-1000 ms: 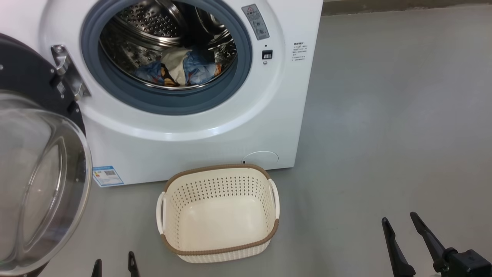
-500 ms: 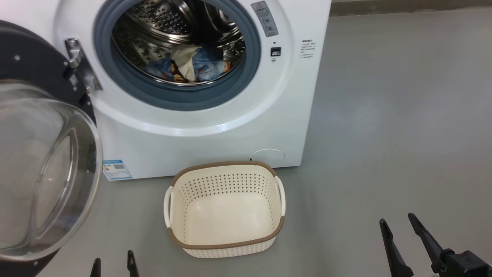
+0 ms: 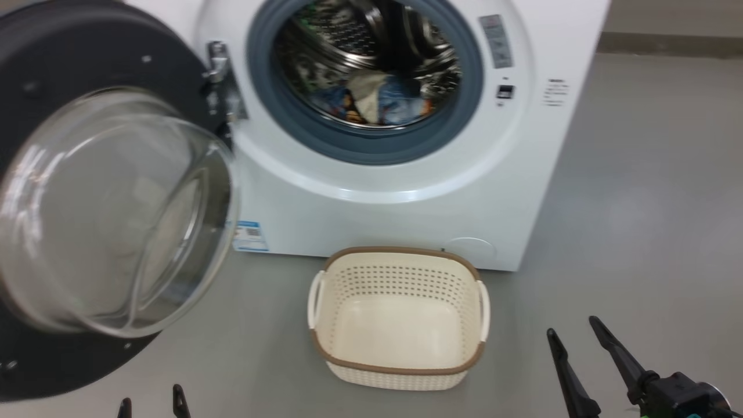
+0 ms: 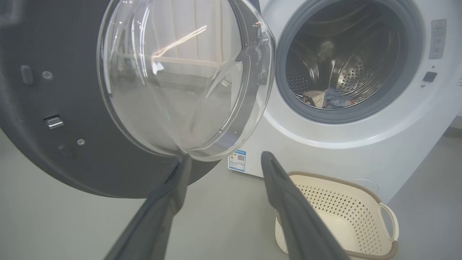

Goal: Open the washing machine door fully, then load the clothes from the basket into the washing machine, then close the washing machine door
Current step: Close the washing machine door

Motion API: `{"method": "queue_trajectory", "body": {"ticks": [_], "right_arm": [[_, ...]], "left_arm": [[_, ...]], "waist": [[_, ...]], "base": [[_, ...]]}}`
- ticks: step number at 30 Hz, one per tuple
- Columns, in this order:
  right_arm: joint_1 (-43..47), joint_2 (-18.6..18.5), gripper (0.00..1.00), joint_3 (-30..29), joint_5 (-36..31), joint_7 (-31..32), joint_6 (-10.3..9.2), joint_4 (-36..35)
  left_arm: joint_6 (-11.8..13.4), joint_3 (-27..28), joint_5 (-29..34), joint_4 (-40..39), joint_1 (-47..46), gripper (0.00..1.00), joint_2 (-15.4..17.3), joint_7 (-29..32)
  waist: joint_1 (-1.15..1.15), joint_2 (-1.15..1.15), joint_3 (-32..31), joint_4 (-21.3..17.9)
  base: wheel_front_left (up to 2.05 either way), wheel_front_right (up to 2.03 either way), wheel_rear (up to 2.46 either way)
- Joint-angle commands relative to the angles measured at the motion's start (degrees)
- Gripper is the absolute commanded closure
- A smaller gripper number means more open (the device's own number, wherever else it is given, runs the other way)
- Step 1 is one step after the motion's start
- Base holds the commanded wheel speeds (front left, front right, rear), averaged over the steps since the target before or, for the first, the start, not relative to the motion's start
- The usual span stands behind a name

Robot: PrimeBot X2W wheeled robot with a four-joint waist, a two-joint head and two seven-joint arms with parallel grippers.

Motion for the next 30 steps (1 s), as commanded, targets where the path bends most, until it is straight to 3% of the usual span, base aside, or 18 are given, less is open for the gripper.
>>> {"method": "queue_trajectory", "body": {"ticks": [1, 11, 29, 30], "right_arm": [[-2.38, -0.75, 0.00, 1.79, -0.34, -0.28, 0.09, -1.43], [-3.99, 0.54, 0.00, 6.08, -0.84, -0.28, 0.09, -0.49], [-9.61, -2.19, 0.00, 13.99, 1.34, -0.28, 0.09, 1.18], [-9.63, -2.24, 0.00, 14.07, 1.41, -0.28, 0.09, 1.19]], "left_arm": [[-0.21, 2.20, 0.38, -1.74, -0.81, 0.00, 0.16, -0.37], [-1.57, 5.05, 0.20, -1.82, 0.57, 0.00, 0.16, -0.37], [5.38, 6.47, -4.37, -8.63, 4.04, 0.00, 0.16, -0.37], [5.70, 6.62, -4.74, -8.72, 4.24, 0.38, 0.16, -0.37]], "waist": [[0.00, 0.00, -1.46, 5.45], [0.00, 0.00, -4.05, 16.60], [0.00, 0.00, -1.35, 19.20], [0.00, 0.00, -1.34, 19.21]], "base": [[0.00, 0.00, 0.00], [0.00, 0.00, 0.00], [0.00, 0.00, 0.00], [0.00, 0.00, 0.00]]}}
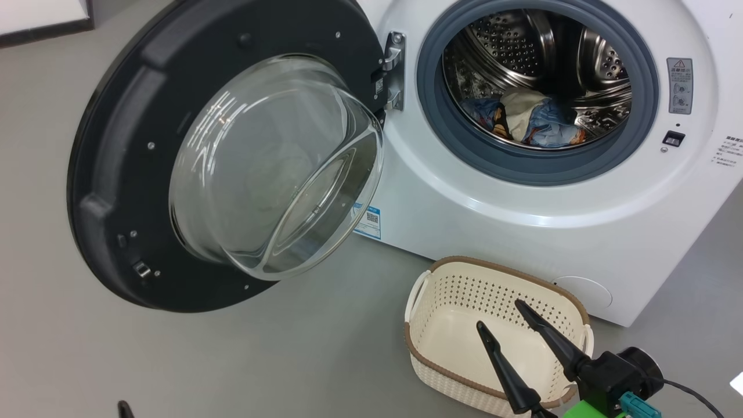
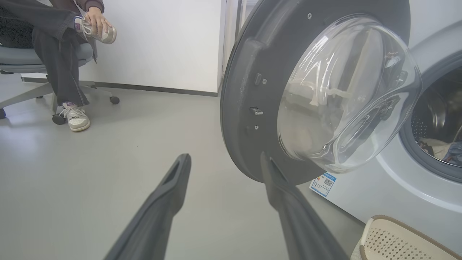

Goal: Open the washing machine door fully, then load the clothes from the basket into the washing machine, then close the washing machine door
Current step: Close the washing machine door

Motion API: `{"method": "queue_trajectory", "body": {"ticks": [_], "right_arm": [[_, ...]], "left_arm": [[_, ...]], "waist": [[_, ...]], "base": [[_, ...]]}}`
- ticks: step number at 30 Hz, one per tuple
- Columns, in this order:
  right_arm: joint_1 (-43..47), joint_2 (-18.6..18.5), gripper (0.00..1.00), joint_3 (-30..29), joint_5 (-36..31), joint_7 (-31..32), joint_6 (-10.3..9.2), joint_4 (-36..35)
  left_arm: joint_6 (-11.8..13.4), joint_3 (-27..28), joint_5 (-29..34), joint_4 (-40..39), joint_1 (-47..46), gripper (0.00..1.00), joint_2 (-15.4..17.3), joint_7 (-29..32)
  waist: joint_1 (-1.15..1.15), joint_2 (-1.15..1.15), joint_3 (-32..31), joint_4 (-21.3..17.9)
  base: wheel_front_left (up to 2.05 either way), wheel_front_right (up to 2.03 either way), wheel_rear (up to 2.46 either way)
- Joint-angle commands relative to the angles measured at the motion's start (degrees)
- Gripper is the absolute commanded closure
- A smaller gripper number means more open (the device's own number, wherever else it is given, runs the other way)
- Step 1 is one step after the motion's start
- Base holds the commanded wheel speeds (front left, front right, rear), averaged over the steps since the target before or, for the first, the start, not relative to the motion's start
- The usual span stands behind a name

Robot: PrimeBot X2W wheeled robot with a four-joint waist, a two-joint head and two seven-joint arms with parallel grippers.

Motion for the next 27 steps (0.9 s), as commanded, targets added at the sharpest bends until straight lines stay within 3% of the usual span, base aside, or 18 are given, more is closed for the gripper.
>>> {"method": "queue_trajectory", "body": {"ticks": [1, 2, 6, 10, 12, 15, 21, 27], "right_arm": [[-2.26, -0.60, 0.00, 1.41, 0.93, -0.28, 0.09, -1.22], [-2.23, -0.58, 0.00, 1.46, 0.97, -0.28, 0.09, -1.18], [-1.78, -0.32, 0.00, 1.52, 1.00, -0.28, 0.09, -1.09], [-0.40, 0.44, 0.00, 0.71, 1.05, -0.28, 0.09, -1.19], [0.46, 0.97, 0.00, 0.35, 0.98, -0.28, 0.09, -1.26], [1.71, 1.46, 0.00, 0.27, 0.84, -0.28, 0.09, -1.32], [2.57, 2.05, 0.00, -0.22, 0.65, -0.28, 0.09, -1.50], [2.90, 2.09, 0.00, -0.29, 0.55, -0.28, 0.09, -1.59]], "left_arm": [[0.79, 2.45, -1.43, -2.00, -0.70, 0.90, 0.14, -0.37], [0.84, 2.81, -2.28, -2.04, -0.60, 1.00, 0.14, -0.37], [0.58, 4.86, -5.50, -2.32, -0.55, 1.00, 0.14, -0.37], [-1.52, 9.26, -11.75, -3.07, -0.71, 1.00, 0.14, -0.37], [-3.60, 12.40, -15.59, -2.85, -1.16, 1.00, 0.14, -0.37], [-5.84, 19.34, -27.21, -2.26, -3.40, 1.00, 0.14, -0.37], [-13.52, 31.46, -41.90, 3.18, -9.08, 1.00, 0.47, -0.37], [-15.07, 37.55, -50.04, 13.51, -18.60, 1.00, 10.61, 4.58]], "waist": [[0.00, 0.00, 0.03, 0.03], [0.00, 0.00, 0.01, 0.02], [0.00, 0.00, -0.11, -0.04], [0.00, 0.00, -0.18, -0.06], [0.00, 0.00, -0.22, -0.10], [0.00, 0.00, -0.41, -0.19], [0.00, 0.00, -0.46, -0.54], [0.00, 0.00, -0.41, -0.63]], "base": [[0.00, 0.00, 0.00], [0.00, 0.00, 0.00], [0.00, 0.00, 0.00], [0.00, 0.00, 0.00], [0.00, 0.00, 0.00], [0.00, 0.00, 0.00], [0.00, 0.00, 0.00], [0.00, 0.00, 0.00]]}}
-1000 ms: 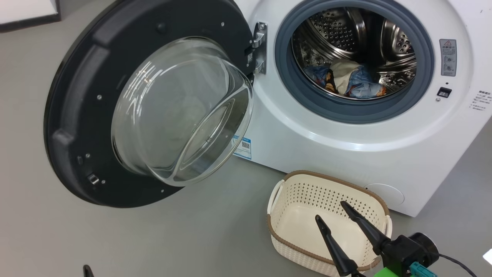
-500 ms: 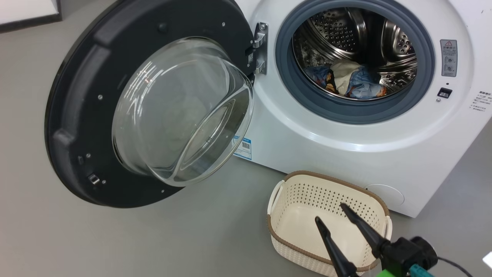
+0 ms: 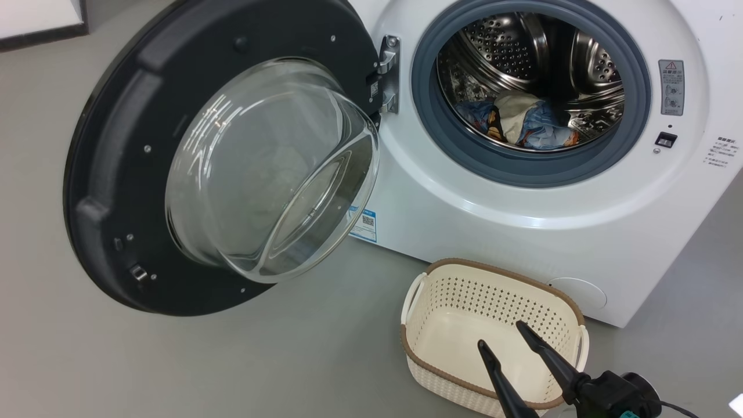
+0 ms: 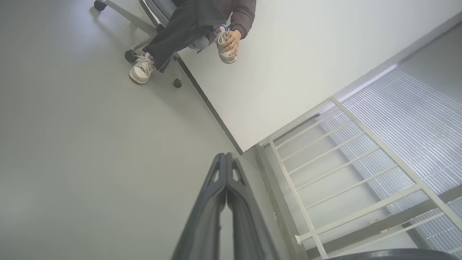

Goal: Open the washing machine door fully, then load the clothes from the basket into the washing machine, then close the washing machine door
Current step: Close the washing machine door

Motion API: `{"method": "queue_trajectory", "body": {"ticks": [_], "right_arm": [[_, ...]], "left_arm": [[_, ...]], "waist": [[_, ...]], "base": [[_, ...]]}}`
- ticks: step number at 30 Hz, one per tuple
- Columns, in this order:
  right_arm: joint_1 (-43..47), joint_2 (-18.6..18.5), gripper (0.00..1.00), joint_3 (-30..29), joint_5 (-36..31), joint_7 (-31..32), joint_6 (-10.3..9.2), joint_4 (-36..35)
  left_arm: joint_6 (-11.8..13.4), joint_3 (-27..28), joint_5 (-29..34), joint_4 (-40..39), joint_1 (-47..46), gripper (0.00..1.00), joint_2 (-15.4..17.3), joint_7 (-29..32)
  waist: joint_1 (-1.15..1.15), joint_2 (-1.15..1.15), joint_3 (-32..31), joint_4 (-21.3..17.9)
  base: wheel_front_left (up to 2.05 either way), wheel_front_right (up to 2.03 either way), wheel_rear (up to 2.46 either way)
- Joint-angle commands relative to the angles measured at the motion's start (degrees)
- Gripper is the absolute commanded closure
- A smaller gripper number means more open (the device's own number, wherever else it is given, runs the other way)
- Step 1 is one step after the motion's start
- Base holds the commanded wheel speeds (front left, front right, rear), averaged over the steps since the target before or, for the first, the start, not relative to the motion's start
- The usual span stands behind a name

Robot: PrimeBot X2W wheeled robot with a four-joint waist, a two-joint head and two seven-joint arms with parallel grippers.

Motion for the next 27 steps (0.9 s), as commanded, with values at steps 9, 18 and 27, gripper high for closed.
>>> {"method": "queue_trajectory", "body": {"ticks": [9, 18, 27], "right_arm": [[0.26, 0.16, 0.00, 1.07, 0.26, -0.28, 0.09, -1.69], [2.95, 1.01, 0.00, -1.02, -0.11, -0.28, 0.09, -2.27], [3.44, -0.73, 0.00, -1.99, 0.15, -0.28, 0.09, -3.16]], "left_arm": [[1.92, 4.52, -8.91, 10.87, -18.07, 1.00, 12.98, 7.18], [2.73, 3.27, -11.35, 20.64, -29.20, 1.00, 17.43, 8.80], [0.93, 3.43, -13.06, 25.17, -32.82, 1.00, 17.95, 9.28]], "waist": [[0.00, 0.00, -0.30, -0.35], [0.00, 0.00, 0.21, -2.50], [0.00, 0.00, 2.20, -4.18]], "base": [[0.00, 0.00, 0.00], [0.00, 0.00, 0.00], [0.00, 0.00, 0.00]]}}
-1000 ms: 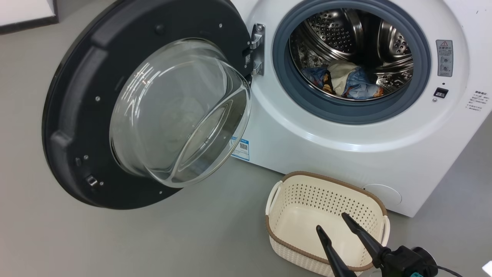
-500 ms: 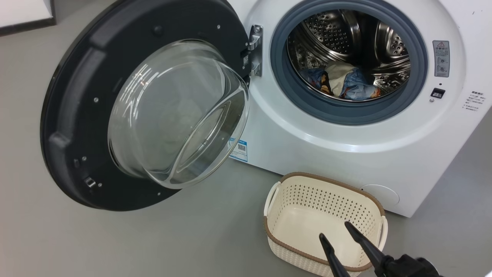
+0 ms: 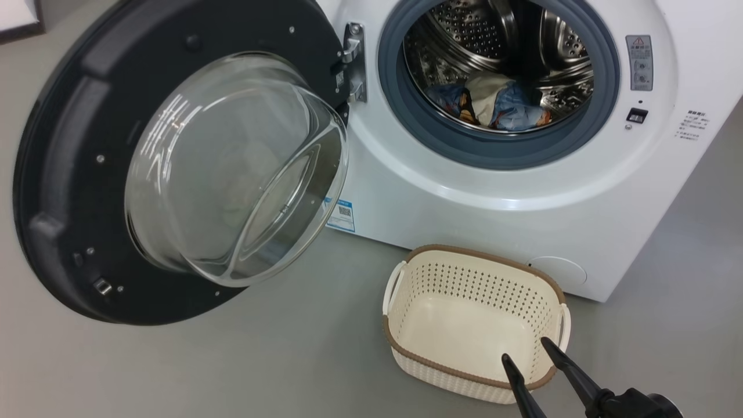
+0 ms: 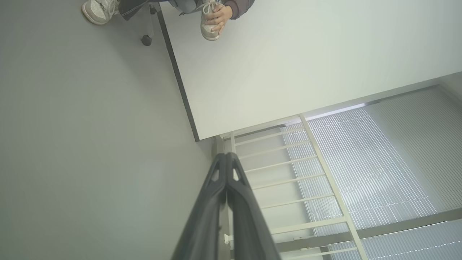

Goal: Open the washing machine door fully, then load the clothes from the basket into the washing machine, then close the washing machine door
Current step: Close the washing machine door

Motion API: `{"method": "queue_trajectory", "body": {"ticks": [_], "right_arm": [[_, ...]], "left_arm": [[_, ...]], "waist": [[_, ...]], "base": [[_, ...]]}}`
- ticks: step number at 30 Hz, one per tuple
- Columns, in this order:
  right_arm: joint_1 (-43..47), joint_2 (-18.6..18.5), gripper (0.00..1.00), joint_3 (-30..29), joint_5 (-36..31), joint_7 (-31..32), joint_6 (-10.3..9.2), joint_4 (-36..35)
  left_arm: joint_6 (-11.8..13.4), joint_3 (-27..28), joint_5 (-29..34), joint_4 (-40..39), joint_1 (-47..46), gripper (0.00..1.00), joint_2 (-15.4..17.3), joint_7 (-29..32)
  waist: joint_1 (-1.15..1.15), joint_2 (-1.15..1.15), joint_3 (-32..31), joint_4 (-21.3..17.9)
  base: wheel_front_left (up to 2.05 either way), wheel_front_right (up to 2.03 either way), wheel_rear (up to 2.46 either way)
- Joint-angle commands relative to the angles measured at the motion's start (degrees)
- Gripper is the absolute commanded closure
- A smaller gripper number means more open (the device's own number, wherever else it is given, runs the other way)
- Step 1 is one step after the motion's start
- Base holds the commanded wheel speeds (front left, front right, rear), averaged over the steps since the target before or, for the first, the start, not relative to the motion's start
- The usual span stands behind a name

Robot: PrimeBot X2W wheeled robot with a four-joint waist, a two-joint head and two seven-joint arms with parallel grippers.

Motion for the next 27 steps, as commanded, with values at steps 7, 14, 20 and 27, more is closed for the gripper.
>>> {"method": "queue_trajectory", "body": {"ticks": [7, 14, 20, 27], "right_arm": [[-0.48, -2.94, 0.00, 0.41, 0.58, -0.28, 0.09, -2.86], [-0.78, -7.04, 0.00, -0.50, 1.46, -0.28, 0.09, -4.89], [-0.22, -11.70, 0.00, -2.58, 2.90, -0.28, 0.09, -6.90], [0.31, -14.14, 0.00, -3.78, 3.95, -0.28, 0.09, -7.91]], "left_arm": [[-1.57, 1.78, -2.80, -0.42, -3.51, 1.00, 2.67, 1.86], [-1.84, 2.80, -5.65, -2.27, -3.51, 1.00, 0.46, 3.89], [-2.18, 2.81, -7.80, -6.31, -4.25, 1.00, -3.35, 4.36], [-1.81, 2.68, -9.04, -8.46, -4.47, 1.00, -6.03, 4.63]], "waist": [[0.00, 0.00, 3.46, -0.19], [0.00, 0.00, 9.23, -0.26], [0.00, 0.00, 15.55, -0.47], [0.00, 0.00, 17.96, -1.45]], "base": [[0.00, 0.00, 0.00], [0.00, 0.00, 0.00], [0.00, 0.00, 0.00], [0.00, 0.00, 0.00]]}}
